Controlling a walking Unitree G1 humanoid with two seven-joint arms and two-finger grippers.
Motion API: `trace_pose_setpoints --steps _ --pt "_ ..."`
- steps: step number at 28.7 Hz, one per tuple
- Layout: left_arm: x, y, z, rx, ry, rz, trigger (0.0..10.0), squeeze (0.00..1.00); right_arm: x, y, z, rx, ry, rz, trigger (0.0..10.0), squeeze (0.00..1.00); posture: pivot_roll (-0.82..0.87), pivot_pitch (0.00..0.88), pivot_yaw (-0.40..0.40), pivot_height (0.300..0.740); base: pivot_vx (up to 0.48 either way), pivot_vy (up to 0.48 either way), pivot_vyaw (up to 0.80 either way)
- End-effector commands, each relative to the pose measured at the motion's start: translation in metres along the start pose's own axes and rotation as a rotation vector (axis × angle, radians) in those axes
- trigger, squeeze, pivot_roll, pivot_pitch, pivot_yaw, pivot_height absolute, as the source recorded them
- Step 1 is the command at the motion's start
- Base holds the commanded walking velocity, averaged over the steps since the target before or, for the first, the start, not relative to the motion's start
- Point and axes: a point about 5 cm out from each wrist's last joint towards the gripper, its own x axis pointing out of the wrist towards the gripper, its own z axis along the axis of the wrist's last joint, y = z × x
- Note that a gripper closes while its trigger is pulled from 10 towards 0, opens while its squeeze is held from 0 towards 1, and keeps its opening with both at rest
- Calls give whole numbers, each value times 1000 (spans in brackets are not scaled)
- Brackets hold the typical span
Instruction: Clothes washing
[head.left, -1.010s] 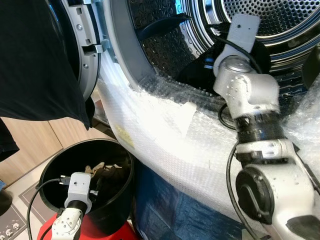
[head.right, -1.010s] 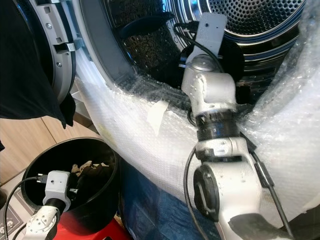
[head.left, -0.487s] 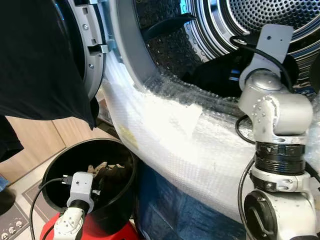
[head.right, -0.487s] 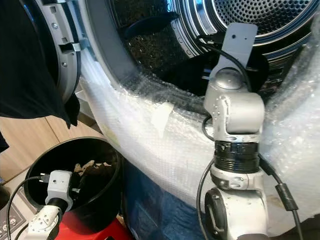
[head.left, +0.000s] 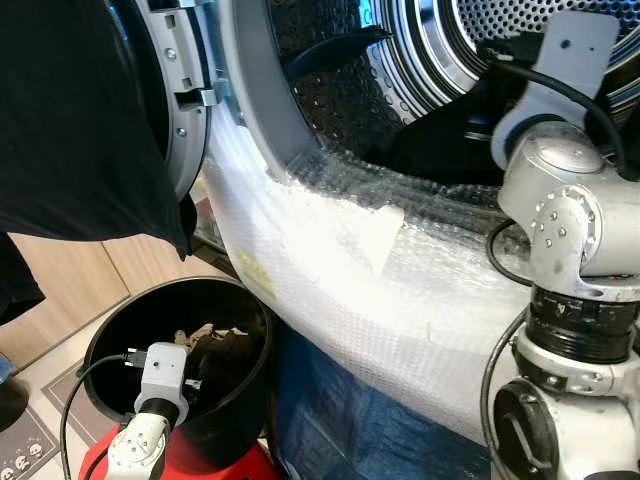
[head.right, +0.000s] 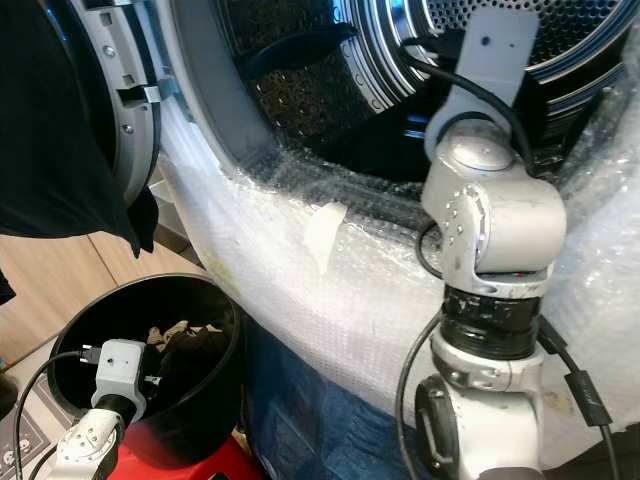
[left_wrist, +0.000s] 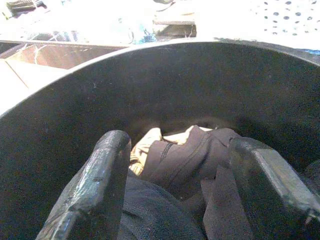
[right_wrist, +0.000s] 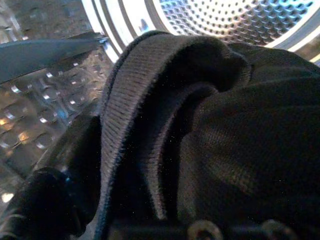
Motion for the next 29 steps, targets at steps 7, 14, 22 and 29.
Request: trace_pose_setpoints --steps 7,14,22,29 --pt "-16 -17 -38 -19 200 -49 10000 0 -4 33 -2 124 -64 136 10000 0 -9 101 -64 740 0 0 0" --pt "-16 -17 -38 -21 202 -45 10000 0 -8 36 0 23 -27 164 10000 0 -3 99 -71 740 0 0 0" --pt "-16 -19 -39 -21 208 -51 10000 0 -14 14 -3 -59 -31 131 10000 0 -22 100 -69 740 0 0 0" --pt "-15 -19 -39 -20 213 -59 10000 0 -18 -18 -4 -91 -6 96 10000 0 -33 100 -66 740 0 0 0"
